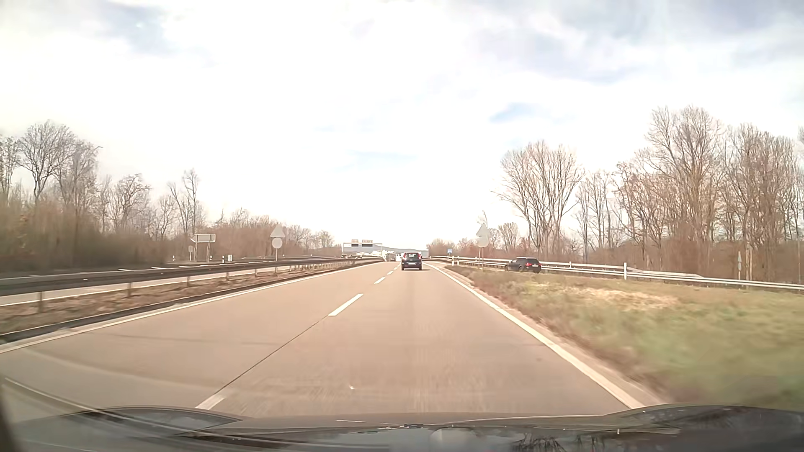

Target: Follow the waypoints while adhering to traffic rules and regulations

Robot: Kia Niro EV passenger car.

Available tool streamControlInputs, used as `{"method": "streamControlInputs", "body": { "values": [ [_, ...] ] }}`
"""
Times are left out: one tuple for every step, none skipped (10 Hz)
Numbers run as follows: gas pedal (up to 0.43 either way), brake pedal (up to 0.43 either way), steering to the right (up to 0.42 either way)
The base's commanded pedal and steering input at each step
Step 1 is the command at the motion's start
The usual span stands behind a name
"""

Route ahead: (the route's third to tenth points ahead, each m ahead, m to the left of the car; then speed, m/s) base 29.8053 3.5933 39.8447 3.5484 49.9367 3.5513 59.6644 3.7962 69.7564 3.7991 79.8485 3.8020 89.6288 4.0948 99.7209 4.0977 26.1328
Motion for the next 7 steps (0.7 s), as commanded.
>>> {"method": "streamControlInputs", "body": {
  "values": [
    [0.240, 0.000, -0.003],
    [0.240, 0.000, -0.004],
    [0.240, 0.000, -0.005],
    [0.248, 0.000, -0.007],
    [0.248, 0.000, -0.007],
    [0.260, 0.000, -0.007],
    [0.260, 0.000, -0.007]
  ]
}}
